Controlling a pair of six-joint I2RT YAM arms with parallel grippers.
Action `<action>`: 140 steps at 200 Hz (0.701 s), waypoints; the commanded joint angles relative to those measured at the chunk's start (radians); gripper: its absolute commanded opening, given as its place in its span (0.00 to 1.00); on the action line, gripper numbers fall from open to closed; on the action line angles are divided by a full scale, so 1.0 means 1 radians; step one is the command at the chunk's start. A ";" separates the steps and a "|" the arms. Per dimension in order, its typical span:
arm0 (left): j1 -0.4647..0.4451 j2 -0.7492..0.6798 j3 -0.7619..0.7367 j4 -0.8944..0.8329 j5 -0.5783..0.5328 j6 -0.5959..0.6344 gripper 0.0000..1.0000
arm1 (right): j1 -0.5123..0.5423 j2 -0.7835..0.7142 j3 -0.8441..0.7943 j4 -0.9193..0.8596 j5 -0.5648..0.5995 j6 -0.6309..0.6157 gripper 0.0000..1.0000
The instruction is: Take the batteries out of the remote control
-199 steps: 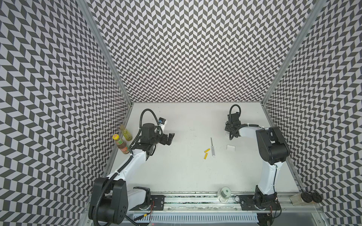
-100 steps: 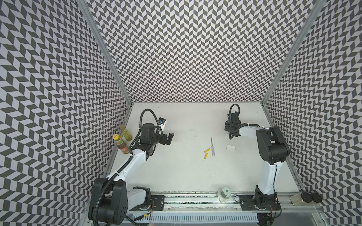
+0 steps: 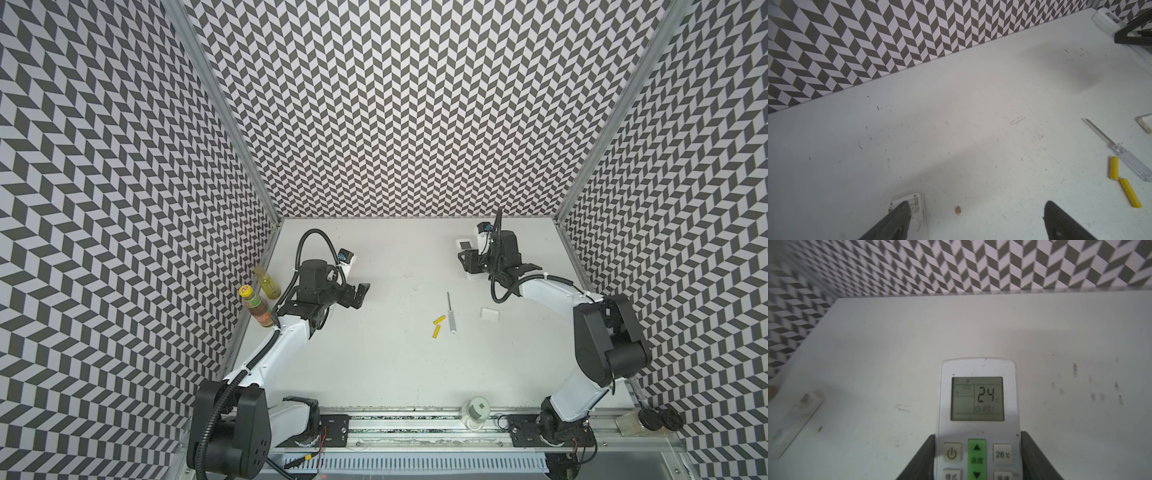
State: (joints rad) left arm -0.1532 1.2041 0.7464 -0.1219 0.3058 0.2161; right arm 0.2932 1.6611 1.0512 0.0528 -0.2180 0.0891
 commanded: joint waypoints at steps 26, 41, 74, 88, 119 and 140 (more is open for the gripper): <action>-0.041 -0.007 0.117 -0.098 0.055 0.089 0.99 | 0.068 -0.148 -0.118 0.245 -0.356 -0.219 0.34; -0.079 -0.012 0.172 -0.154 0.058 0.133 0.99 | 0.092 -0.171 -0.134 0.252 -0.430 -0.261 0.34; -0.136 -0.018 0.276 -0.248 0.116 0.282 0.98 | 0.132 -0.184 -0.143 0.243 -0.503 -0.311 0.34; -0.135 -0.021 0.318 -0.253 0.122 0.330 0.98 | 0.145 -0.191 -0.145 0.215 -0.529 -0.341 0.34; -0.134 -0.029 0.380 -0.262 0.182 0.504 0.96 | 0.171 -0.207 -0.178 0.241 -0.590 -0.410 0.34; -0.131 -0.021 0.419 -0.303 0.280 0.646 0.96 | 0.179 -0.213 -0.177 0.216 -0.616 -0.440 0.34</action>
State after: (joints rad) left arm -0.2893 1.1950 1.1164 -0.3607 0.4587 0.6498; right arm 0.4587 1.4918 0.8776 0.2234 -0.7593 -0.2718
